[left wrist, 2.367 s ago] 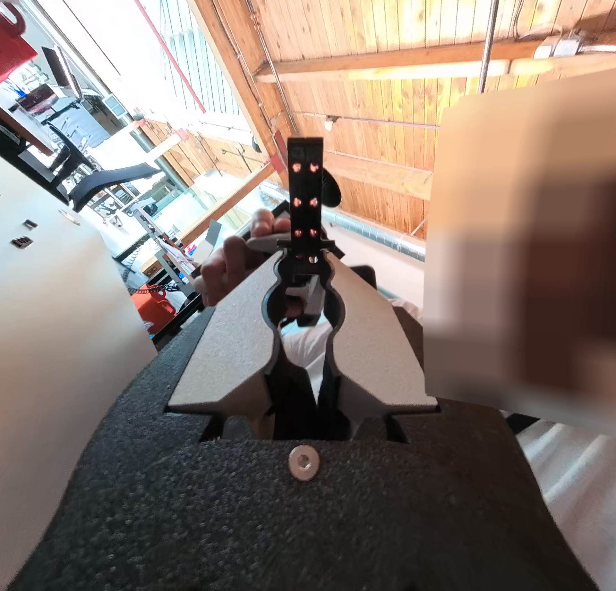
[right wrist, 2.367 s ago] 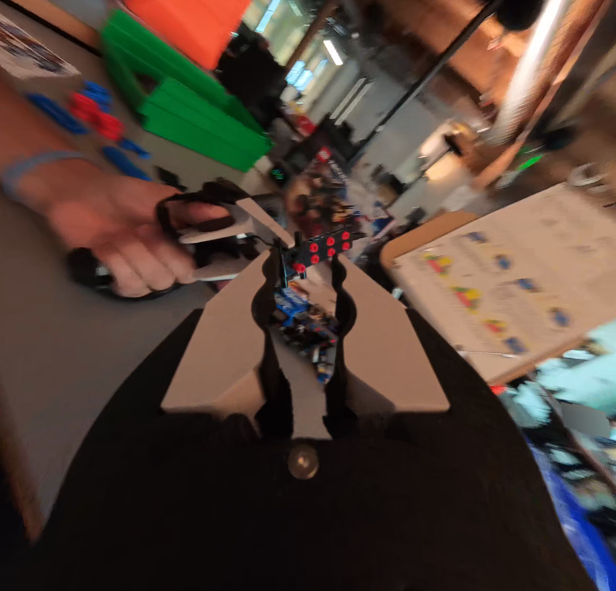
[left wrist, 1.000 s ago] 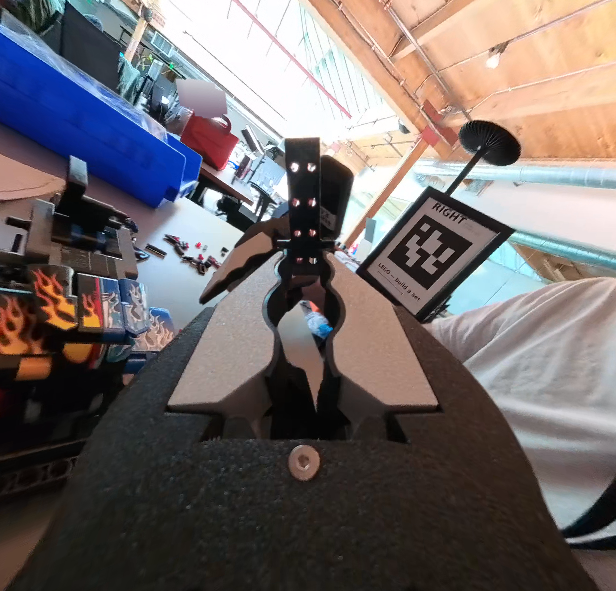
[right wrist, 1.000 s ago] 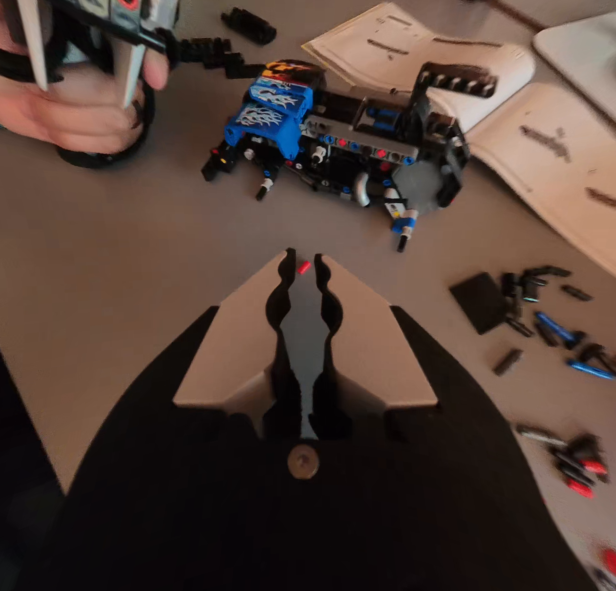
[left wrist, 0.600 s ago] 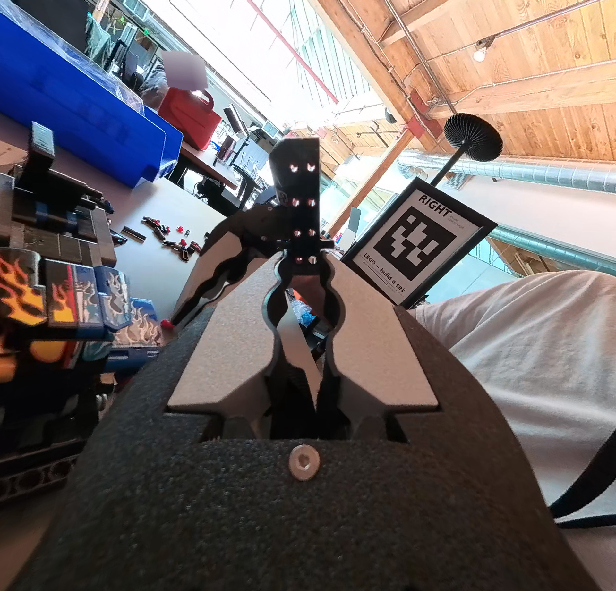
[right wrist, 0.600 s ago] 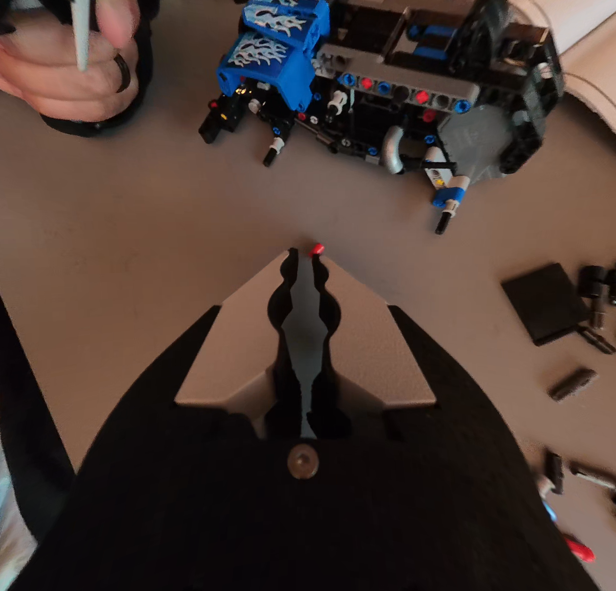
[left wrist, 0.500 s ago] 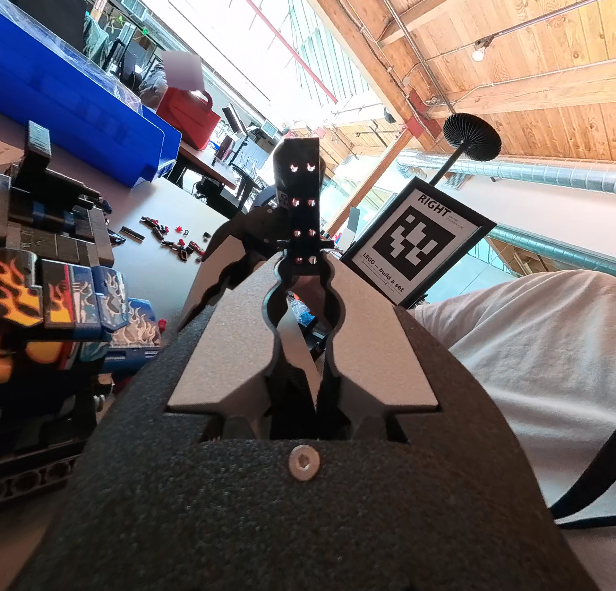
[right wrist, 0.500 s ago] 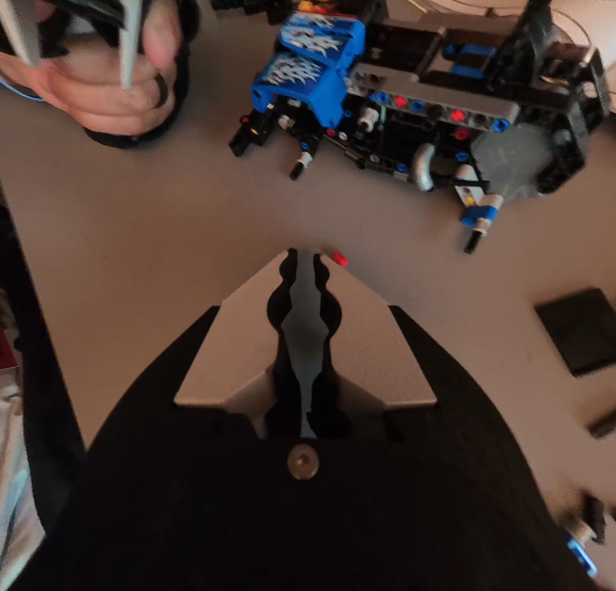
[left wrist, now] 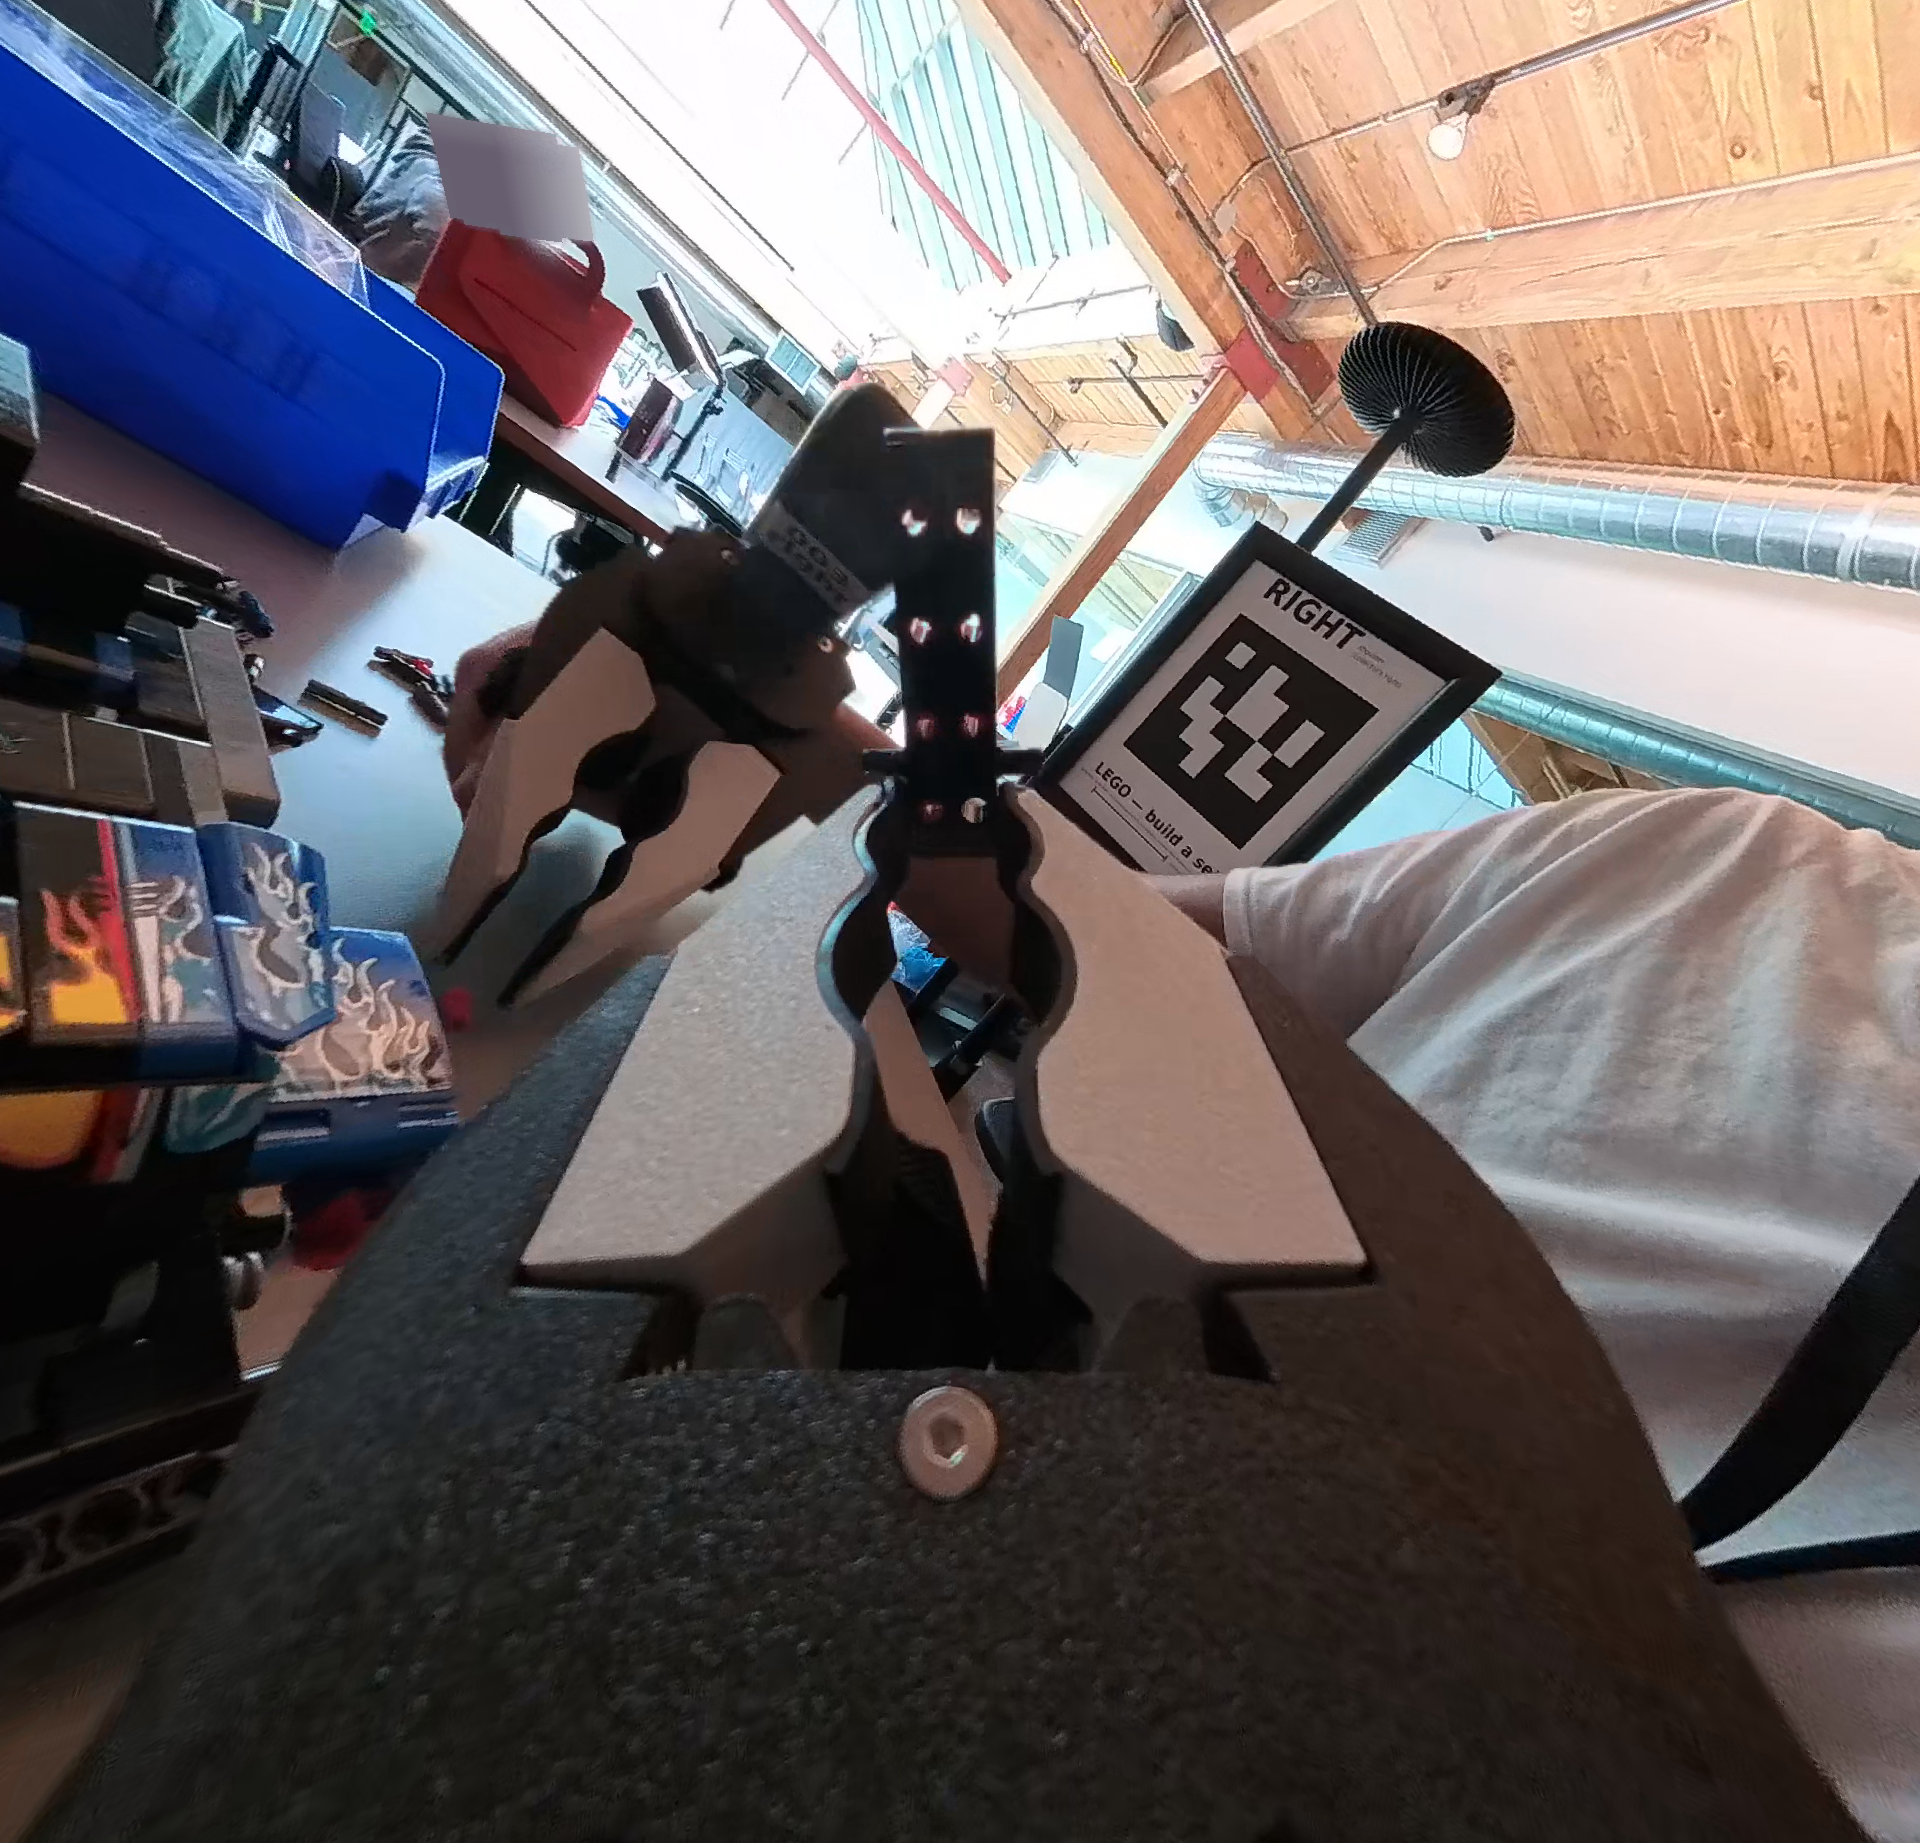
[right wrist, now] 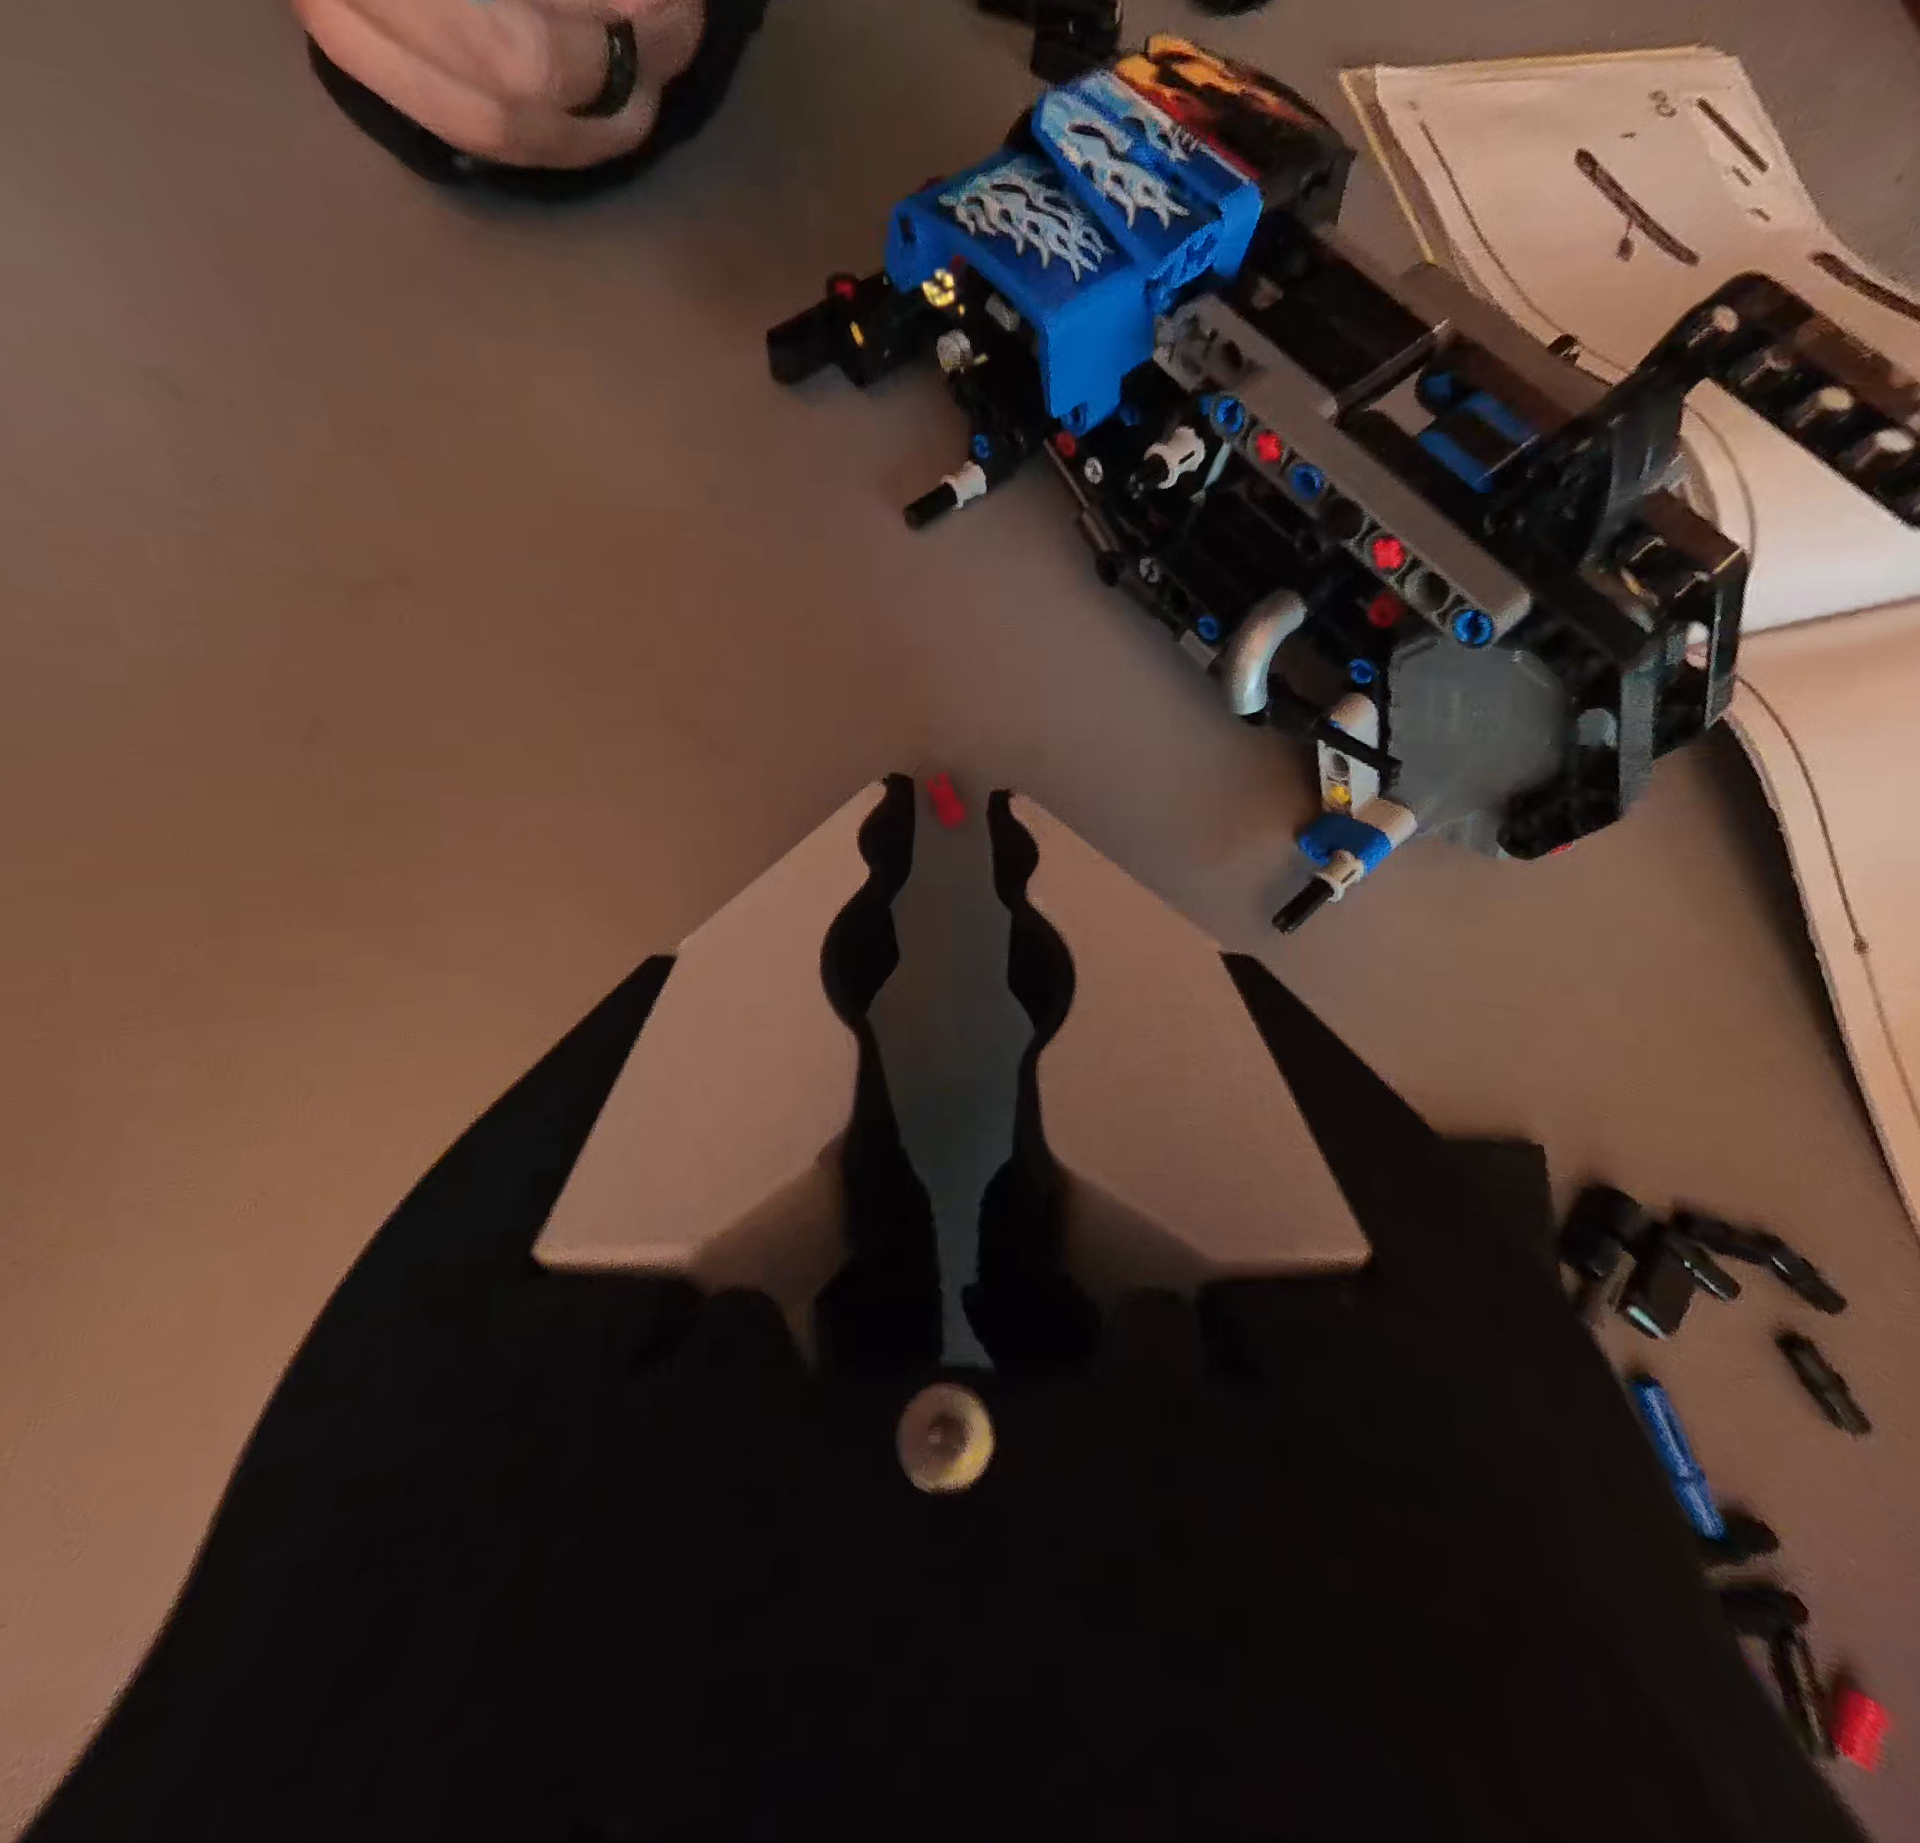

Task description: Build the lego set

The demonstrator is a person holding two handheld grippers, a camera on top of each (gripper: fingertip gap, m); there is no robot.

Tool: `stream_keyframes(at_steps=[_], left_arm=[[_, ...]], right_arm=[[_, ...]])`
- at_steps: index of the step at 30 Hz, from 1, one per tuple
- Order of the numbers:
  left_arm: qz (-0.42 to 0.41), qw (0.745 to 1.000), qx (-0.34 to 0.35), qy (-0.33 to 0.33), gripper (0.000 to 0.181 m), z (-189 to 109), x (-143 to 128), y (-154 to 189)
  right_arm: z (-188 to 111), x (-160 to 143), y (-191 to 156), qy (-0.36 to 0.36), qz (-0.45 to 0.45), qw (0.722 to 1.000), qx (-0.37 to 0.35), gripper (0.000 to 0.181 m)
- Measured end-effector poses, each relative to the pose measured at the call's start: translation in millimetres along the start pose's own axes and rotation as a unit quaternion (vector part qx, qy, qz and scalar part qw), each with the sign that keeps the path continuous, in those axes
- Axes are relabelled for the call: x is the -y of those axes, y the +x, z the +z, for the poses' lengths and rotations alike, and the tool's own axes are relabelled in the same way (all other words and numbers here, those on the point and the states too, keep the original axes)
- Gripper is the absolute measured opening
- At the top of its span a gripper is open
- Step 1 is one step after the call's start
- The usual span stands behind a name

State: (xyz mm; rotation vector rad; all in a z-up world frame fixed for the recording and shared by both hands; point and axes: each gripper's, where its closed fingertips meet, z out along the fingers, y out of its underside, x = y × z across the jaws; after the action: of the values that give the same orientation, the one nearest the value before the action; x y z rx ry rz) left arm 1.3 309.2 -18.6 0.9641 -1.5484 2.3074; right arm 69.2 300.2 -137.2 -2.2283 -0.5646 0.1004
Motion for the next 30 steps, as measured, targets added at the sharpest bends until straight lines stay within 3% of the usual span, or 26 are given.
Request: stream_keyframes(at_steps=[1,30], left_arm=[[0.001,1.000,0.000,-0.002,0.014,0.4,-0.8,-0.1],[-0.001,1.000,0.001,-0.003,0.014,-0.5,0.0,-2.0]], right_arm=[[-0.6,1.5,-1.4,0.010,0.001,1.000,0.011,0.013],[4.0,-6.5,-2.4,0.004,-0.030,1.000,-0.001,0.005]])
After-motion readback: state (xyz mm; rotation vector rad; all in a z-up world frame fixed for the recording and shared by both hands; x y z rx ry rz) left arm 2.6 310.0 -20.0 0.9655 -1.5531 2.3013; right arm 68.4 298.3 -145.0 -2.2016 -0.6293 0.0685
